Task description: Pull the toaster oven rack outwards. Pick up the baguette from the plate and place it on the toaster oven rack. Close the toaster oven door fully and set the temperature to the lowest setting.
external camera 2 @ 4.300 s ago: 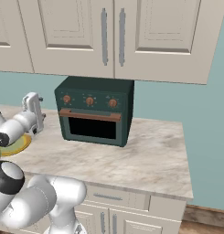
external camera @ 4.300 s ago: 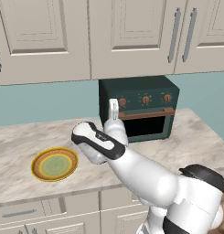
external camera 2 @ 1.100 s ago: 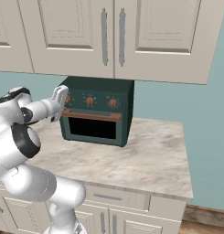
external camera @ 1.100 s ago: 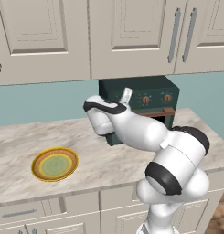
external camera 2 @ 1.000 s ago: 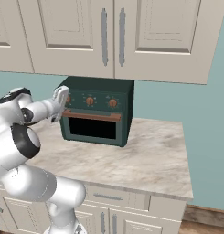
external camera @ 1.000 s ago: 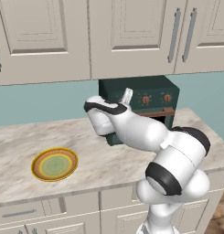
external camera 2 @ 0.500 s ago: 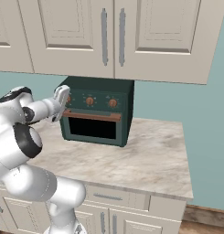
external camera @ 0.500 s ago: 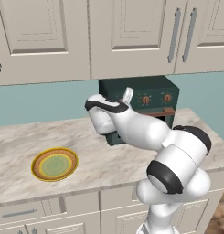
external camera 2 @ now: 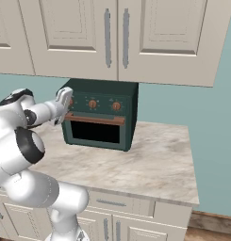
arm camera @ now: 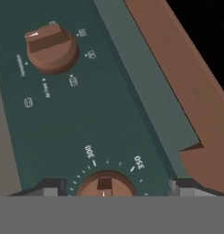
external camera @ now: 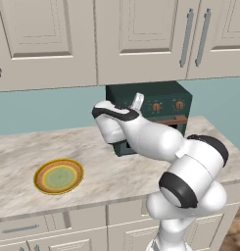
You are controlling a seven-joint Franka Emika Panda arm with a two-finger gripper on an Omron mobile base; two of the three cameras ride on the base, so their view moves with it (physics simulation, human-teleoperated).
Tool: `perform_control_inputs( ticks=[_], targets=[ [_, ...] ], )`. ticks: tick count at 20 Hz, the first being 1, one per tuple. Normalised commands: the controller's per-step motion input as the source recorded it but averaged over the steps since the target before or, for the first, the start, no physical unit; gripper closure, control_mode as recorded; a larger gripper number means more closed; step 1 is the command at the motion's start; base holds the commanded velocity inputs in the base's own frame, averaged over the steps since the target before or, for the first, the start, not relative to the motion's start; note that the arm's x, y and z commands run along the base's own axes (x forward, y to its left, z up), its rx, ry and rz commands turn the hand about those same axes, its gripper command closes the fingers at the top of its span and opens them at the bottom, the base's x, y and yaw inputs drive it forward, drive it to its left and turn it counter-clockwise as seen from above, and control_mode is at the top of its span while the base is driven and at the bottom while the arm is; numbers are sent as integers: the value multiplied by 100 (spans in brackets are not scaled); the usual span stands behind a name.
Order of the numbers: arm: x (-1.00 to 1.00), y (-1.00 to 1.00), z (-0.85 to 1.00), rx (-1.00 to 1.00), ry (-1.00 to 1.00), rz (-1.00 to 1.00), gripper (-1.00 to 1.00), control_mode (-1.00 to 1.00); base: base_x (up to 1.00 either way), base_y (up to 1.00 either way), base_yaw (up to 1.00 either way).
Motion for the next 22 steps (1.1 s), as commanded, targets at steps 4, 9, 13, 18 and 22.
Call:
perform_control_inputs(
  ticks=[4, 9, 13, 18, 22],
  targets=[
    [20, 0, 0, 0, 0, 2, 100, -100, 0, 0, 0],
    [12, 0, 0, 0, 0, 2, 100, -100, 0, 0, 0],
    [10, 0, -15, 0, 1, 0, 100, -100, 0, 0, 0],
    [14, -1, -28, -5, 5, 2, 100, -100, 0, 0, 0],
    [17, -12, -26, -29, 0, 19, 100, -100, 0, 0, 0]
  ],
)
